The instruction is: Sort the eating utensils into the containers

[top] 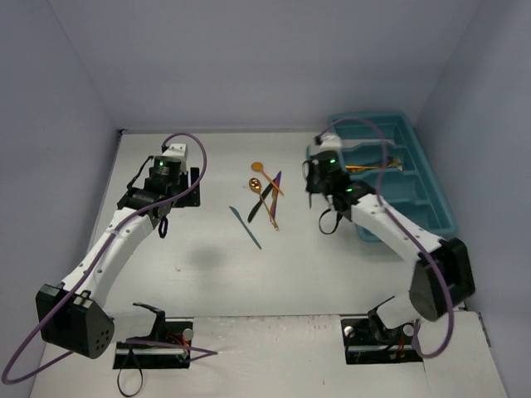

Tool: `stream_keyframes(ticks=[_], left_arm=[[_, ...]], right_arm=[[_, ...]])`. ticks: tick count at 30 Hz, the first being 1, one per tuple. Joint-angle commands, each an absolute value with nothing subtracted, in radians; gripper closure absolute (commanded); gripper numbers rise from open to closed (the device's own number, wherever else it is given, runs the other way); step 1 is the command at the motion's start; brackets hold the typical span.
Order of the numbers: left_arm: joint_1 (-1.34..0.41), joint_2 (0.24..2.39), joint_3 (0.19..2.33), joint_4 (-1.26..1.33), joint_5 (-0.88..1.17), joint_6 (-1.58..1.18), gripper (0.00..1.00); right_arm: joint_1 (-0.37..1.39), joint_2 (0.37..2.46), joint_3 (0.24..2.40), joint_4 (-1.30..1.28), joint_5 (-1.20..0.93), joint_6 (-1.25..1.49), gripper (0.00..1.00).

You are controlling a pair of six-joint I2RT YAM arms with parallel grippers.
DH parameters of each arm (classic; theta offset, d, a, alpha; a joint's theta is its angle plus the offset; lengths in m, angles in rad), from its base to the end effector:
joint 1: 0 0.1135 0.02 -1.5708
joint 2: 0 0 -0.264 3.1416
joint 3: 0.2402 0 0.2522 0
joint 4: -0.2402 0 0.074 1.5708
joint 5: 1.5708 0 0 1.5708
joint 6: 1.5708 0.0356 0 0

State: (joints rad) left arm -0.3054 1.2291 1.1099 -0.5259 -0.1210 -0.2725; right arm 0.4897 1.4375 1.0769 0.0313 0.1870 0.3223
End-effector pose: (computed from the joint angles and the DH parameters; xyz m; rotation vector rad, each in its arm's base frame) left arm 0.2581 -0.0769 0.3269 -0.0305 2.2165 -0.1864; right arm 0.3018 0.1533 0.3096 -0.0320 1.9114 0.3743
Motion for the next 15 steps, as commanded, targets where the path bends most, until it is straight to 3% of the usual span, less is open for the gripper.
stream_keyframes(ticks=[1, 7, 15], left_arm=[[-0.298, 1.194, 1.135, -0.483, -0.108, -0.268, 0.32], [-0.298, 1.189, 1.135, -0.485, -0.104, -0.27, 0.32], [-0.299, 1.187, 1.132, -0.482, -0.102, -0.268, 0.32]], right_arm=[[0.384, 1.269, 1.012, 0.051, 0.434, 0.485, 1.0], [0.155, 1.211, 0.914, 0.044, 0.382, 0.721, 1.0], [-0.049, 1.3, 0.881, 0.048, 0.361, 0.946, 1.0]])
